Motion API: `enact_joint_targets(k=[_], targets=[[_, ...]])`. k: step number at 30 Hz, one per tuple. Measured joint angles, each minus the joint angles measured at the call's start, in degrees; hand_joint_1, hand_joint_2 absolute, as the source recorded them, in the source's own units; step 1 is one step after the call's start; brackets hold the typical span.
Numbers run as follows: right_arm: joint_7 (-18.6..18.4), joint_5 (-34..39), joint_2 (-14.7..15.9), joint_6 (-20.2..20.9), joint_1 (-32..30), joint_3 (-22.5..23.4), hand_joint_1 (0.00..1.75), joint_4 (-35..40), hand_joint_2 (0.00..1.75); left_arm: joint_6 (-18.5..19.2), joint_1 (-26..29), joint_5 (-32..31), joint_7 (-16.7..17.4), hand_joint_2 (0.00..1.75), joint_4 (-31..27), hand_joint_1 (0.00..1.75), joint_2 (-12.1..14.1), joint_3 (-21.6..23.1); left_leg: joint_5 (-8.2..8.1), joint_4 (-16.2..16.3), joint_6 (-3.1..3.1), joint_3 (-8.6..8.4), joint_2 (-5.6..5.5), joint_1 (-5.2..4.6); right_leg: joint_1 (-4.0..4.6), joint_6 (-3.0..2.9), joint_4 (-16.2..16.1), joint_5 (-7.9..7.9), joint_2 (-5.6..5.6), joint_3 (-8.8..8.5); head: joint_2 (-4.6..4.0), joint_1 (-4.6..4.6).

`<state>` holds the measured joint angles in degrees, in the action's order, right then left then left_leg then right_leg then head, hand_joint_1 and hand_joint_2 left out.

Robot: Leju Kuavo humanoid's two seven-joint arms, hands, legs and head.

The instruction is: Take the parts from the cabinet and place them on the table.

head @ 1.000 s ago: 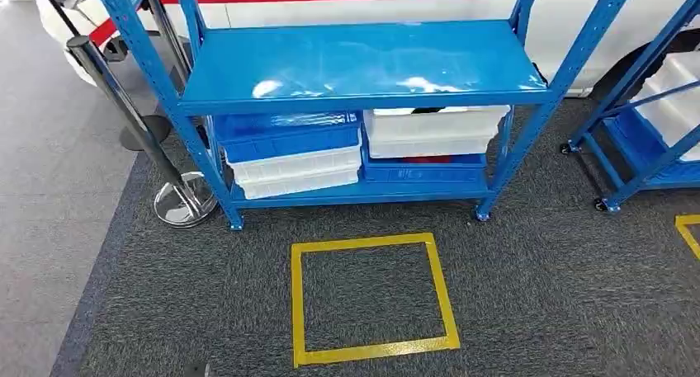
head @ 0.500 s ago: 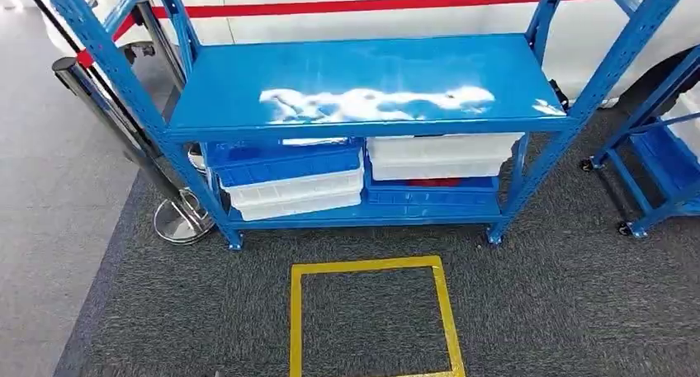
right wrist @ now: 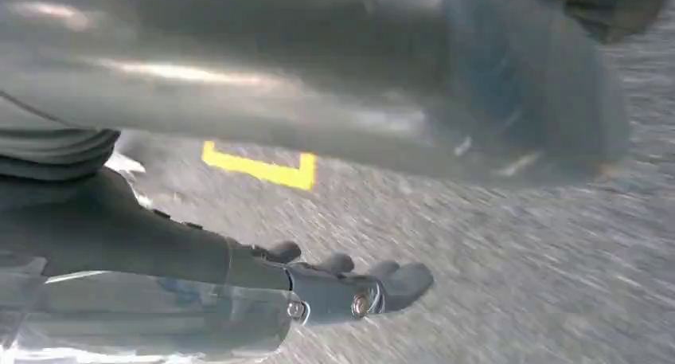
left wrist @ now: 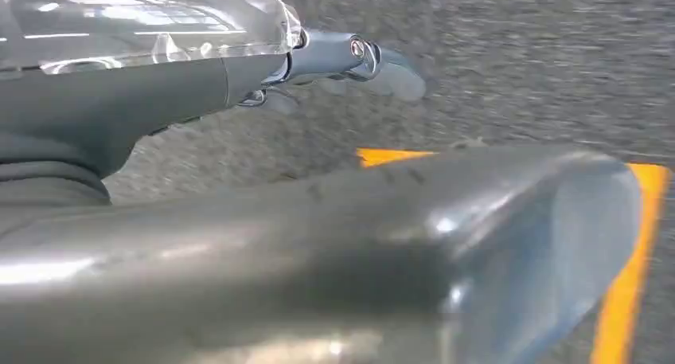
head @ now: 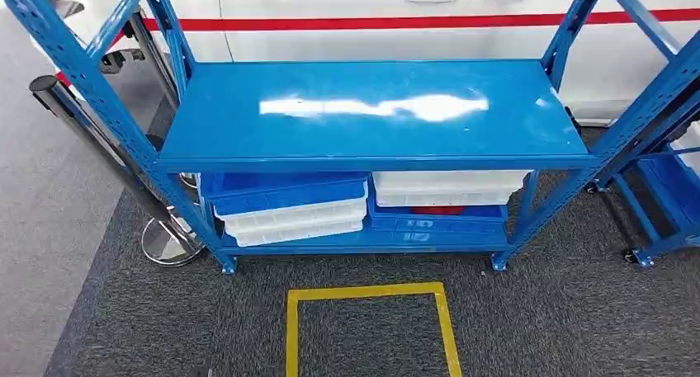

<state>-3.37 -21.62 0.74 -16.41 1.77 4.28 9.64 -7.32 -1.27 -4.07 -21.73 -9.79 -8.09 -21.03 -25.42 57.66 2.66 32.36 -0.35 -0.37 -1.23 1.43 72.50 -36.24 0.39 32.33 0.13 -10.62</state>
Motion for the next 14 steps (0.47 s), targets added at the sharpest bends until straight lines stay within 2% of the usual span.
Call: enact_joint_targets(k=[1,2,3,4,5,6,7,8,9,10,12,13,14], targets=[[0.0,0.0,0.0,0.0,-0.1,0.0,0.0,0.0,0.0,-0.1,0.0,0.0,-0.1,0.0,0.0,0.0,0.0,0.0,-0.63,0.0,0.1,-0.71,-0.08,-0.02,0.08,0.06,1.8,-2.47,0.0,1.95,0.0,0.0],[0.0,0.0,0.1,0.0,-0.1,0.0,0.0,0.0,0.0,-0.2,0.0,0.0,-0.1,0.0,0.0,0.0,0.0,0.0,-1.34,0.0,0.13,-1.68,-0.28,-0.04,0.11,0.12,1.9,-3.79,0.0,3.41,0.0,-0.02],[0.0,0.0,0.1,0.0,-0.2,0.0,0.0,0.0,0.0,-0.6,0.0,0.0,-0.2,0.0,0.0,0.0,0.0,0.0,-2.01,0.0,0.11,-2.59,-0.43,-0.04,0.14,0.09,0.4,-3.3,0.0,4.0,0.0,0.0],[0.0,0.0,0.1,0.0,-0.4,0.0,0.0,0.0,0.0,-0.8,0.1,0.1,-0.1,0.0,0.0,0.0,0.0,0.0,-2.74,0.0,0.03,-3.67,-0.51,-0.04,0.2,-0.28,-2.7,-1.0,-0.02,3.92,0.0,0.0],[0.0,-0.1,0.1,0.0,-0.5,0.0,0.0,0.0,0.0,-1.0,0.3,0.1,-0.1,0.0,0.0,0.0,-0.1,0.0,-3.49,0.0,-0.12,-4.6,-0.51,-0.04,0.42,-0.54,-6.9,3.22,-0.03,3.56,0.0,0.0],[0.0,-0.1,0.1,0.0,-0.8,0.0,0.0,0.0,0.0,-1.1,0.4,0.1,-0.1,0.0,0.0,0.0,-0.2,0.0,-4.12,-0.1,-0.34,-4.71,-0.51,-0.07,0.67,-0.86,-10.8,8.47,-0.07,3.42,-0.02,0.0],[0.0,-0.1,0.2,0.0,-1.1,0.1,0.0,-0.2,0.0,-1.1,0.5,0.1,0.0,0.0,0.1,0.0,-0.3,0.0,-4.72,0.6,-0.56,-5.53,-0.59,-0.23,1.03,-1.13,-12.3,12.13,0.03,4.21,-0.02,-0.04],[0.1,-0.1,0.3,0.0,-0.9,0.0,0.0,-0.2,0.0,-1.1,0.4,0.0,0.0,0.0,0.1,0.0,-0.3,0.0,-5.06,0.4,-0.88,-4.98,-0.85,-0.33,1.09,-1.19,-12.4,11.29,0.07,4.1,-0.02,0.04],[0.0,-0.2,0.3,-0.1,-0.7,0.1,0.0,-0.2,0.0,-1.2,0.1,-0.2,0.0,0.0,0.1,0.0,-0.3,0.0,-5.15,0.2,-1.32,-5.17,-0.86,-0.27,1.13,-1.4,-12.5,11.89,0.07,4.17,0.0,0.0],[0.0,-0.2,0.3,-0.1,-0.7,0.1,0.0,-0.2,0.0,-1.4,0.1,-0.3,0.0,0.0,0.1,0.0,-0.3,0.0,-5.03,0.4,-1.51,-5.47,-0.85,-0.28,1.07,-1.75,-12.8,11.73,-0.03,3.98,0.02,-0.02],[0.3,-0.2,0.1,-0.1,-0.7,0.1,0.0,-0.2,0.0,-1.7,0.0,-0.6,-0.1,0.0,0.0,0.0,-0.2,0.0,-6.0,0.9,-2.12,-5.73,-0.67,-0.26,0.61,-2.27,-13.9,11.72,0.05,2.61,0.0,-0.02],[0.4,-0.2,0.1,-0.1,-0.7,0.1,0.0,-0.2,0.0,-1.9,-0.1,-0.7,-0.2,0.0,0.0,0.0,-0.2,0.0,-7.07,3.4,-2.58,-4.61,-0.51,-0.22,0.44,-2.51,-14.1,11.57,-0.04,2.16,0.0,-0.04],[0.5,0.0,0.1,-0.2,-0.7,0.1,0.0,-0.2,0.0,-2.0,-0.2,-0.9,-0.2,0.0,0.0,0.0,-0.2,0.0,-8.86,7.6,-2.93,-2.26,-0.44,0.11,0.4,-2.68,-14.2,11.43,-0.08,2.01,0.0,-0.04]])
